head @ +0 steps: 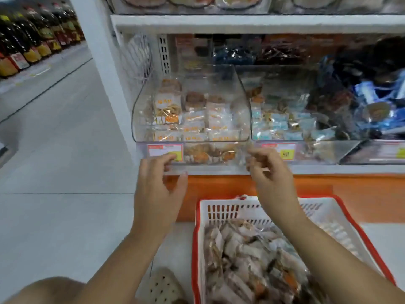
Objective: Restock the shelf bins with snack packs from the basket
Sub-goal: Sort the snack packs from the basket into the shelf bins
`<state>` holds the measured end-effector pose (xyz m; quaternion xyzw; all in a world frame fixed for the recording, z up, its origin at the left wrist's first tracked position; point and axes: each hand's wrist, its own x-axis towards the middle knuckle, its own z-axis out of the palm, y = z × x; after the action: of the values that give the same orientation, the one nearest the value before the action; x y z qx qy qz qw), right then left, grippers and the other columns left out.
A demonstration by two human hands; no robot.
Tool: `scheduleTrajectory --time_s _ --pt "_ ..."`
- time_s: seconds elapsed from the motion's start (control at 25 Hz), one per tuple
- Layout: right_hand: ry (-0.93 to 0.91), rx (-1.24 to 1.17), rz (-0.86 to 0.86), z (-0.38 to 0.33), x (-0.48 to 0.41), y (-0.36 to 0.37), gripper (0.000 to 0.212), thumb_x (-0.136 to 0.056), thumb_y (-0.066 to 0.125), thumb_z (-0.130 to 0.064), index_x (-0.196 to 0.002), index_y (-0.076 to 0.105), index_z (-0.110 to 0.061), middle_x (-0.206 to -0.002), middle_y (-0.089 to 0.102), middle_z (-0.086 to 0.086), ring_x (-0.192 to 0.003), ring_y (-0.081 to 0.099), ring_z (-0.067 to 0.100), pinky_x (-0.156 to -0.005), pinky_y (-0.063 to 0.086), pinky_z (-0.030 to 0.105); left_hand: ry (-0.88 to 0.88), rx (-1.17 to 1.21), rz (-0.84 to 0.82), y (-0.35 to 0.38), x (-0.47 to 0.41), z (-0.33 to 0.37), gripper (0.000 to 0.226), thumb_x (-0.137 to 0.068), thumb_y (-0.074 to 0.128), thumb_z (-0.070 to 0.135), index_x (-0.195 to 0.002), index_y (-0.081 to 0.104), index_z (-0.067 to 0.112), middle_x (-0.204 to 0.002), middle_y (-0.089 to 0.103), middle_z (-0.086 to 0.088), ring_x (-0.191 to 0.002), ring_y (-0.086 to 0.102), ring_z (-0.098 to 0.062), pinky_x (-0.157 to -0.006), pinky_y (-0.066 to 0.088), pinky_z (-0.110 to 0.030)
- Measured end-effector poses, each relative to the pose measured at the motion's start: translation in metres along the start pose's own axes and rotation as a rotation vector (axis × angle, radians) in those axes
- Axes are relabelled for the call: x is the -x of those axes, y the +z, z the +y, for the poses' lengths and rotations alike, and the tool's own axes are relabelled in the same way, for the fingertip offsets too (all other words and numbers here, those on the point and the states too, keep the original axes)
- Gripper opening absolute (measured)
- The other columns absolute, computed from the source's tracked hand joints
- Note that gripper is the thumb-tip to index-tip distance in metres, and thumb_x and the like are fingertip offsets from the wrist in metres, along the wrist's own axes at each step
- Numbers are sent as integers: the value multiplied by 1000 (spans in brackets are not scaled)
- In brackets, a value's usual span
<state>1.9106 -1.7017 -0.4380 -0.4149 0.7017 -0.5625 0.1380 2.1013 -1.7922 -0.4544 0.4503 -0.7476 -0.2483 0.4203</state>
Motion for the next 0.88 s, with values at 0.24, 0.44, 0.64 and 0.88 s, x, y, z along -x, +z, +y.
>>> scheduleTrajectory --time_s 0.24,0.44,0.64,0.88 --pt "648 467 -406 174 92 -47 31 -94 51 -9 -123 56 -17 -119 62 7 -89 64 20 -68 51 28 -67 -84 -678 95 96 0 38 -93 61 32 -130 51 34 -129 40 21 -119 47 -1 -98 40 -16" --pt "598 645 -680 204 130 -38 30 -92 54 -21 -121 58 -14 -112 63 6 -97 59 17 -76 49 18 -414 -146 -966 140 156 -35 56 -94 60 34 -145 38 27 -143 45 8 -126 49 -12 -103 44 -28" --pt "782 495 -688 212 146 -11 20 -88 65 -24 -99 48 -25 -94 57 -6 -82 53 11 -59 43 19 -440 -212 -1063 148 173 -54 60 -95 54 25 -150 31 28 -148 44 4 -134 44 -16 -110 41 -35" --pt "1003 -165 -328 200 127 -26 15 -88 70 -16 -81 65 -4 -78 66 12 -69 64 18 -62 55 25 -589 -75 -965 149 155 -49 67 -90 62 46 -149 33 31 -149 42 7 -132 45 -15 -107 42 -34"
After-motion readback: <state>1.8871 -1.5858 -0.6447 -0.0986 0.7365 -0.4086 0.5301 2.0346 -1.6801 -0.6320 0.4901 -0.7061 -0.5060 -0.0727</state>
